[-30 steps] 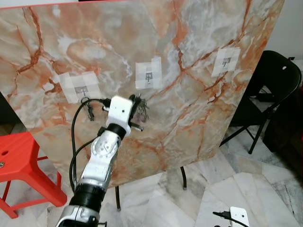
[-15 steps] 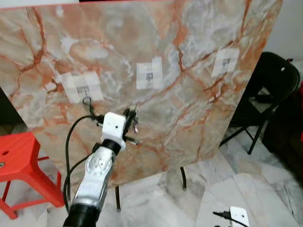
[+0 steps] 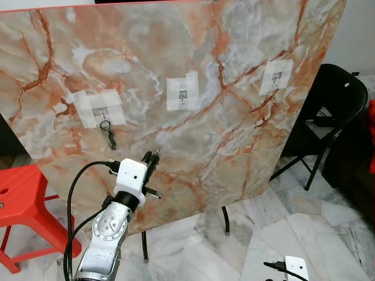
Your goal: Hang keys on a hook
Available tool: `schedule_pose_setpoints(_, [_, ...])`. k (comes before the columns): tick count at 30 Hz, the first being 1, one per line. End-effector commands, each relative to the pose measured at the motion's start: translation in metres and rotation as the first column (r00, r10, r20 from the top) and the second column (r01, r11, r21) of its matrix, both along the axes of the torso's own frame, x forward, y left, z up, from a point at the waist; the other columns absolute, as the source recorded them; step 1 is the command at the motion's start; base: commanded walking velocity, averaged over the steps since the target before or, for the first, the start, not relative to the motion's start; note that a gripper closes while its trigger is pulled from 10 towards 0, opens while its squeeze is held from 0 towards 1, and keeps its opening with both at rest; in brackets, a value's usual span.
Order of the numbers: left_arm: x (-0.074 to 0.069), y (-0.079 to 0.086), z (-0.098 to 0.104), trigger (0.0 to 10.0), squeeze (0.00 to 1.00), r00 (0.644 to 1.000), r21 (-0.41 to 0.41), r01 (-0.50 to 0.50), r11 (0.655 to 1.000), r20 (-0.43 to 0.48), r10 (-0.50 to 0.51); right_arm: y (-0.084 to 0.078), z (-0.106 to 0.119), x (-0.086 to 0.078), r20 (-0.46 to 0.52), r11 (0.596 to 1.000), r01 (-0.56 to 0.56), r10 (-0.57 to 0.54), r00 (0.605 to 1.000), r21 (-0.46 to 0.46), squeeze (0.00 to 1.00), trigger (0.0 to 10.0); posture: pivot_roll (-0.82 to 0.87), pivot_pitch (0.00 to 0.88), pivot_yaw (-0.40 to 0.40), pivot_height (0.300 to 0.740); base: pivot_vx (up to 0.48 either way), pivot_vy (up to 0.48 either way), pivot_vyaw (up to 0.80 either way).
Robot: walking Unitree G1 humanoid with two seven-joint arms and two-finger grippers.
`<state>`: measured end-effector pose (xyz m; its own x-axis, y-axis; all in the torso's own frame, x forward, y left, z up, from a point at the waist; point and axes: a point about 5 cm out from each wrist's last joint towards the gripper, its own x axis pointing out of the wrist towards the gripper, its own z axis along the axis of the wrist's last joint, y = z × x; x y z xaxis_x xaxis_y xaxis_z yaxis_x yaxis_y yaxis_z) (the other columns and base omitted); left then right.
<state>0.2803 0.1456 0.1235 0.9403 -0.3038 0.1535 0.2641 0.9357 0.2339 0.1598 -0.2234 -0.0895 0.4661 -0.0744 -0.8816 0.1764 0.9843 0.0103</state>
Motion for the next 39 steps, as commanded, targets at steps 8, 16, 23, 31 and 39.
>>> schedule_pose_setpoints(8, [0.0,-0.006,0.01,10.0,0.0,0.999,-0.005,0.023,1.0,0.032,-0.023,-0.003,0.001,0.001,0.007,1.0,0.004,-0.004,1.0,-0.006,0.0,10.0,0.08,0.0,-0.053,0.74,0.286,0.0,0.0])
schedule_pose_setpoints(16, [0.0,-0.007,0.012,10.0,0.0,0.999,-0.007,0.031,0.999,0.04,-0.031,-0.003,0.001,0.001,0.007,1.0,0.001,-0.001,1.0,-0.007,0.0,10.0,0.08,0.0,-0.056,0.74,0.303,0.0,0.0])
schedule_pose_setpoints(23, [-0.001,-0.012,0.013,10.0,0.0,0.997,-0.015,0.072,0.997,0.035,-0.071,-0.003,0.001,0.001,0.007,1.0,-0.003,0.003,1.0,-0.008,0.0,10.0,0.08,0.0,-0.056,0.74,0.043,0.0,0.0])
schedule_pose_setpoints(31, [-0.002,-0.016,0.013,10.0,0.0,0.994,-0.002,0.101,0.995,0.03,-0.101,-0.003,0.001,0.001,0.007,1.0,-0.003,0.003,1.0,-0.007,0.0,10.0,0.09,0.0,-0.056,0.74,0.0,0.0,0.0])
schedule_pose_setpoints(39, [-0.001,-0.016,0.015,10.0,0.0,0.995,-0.002,0.099,0.995,0.033,-0.099,-0.003,0.001,0.002,0.008,1.0,-0.003,0.003,1.0,-0.006,0.0,10.0,0.09,0.0,-0.056,0.74,0.242,0.0,0.0])
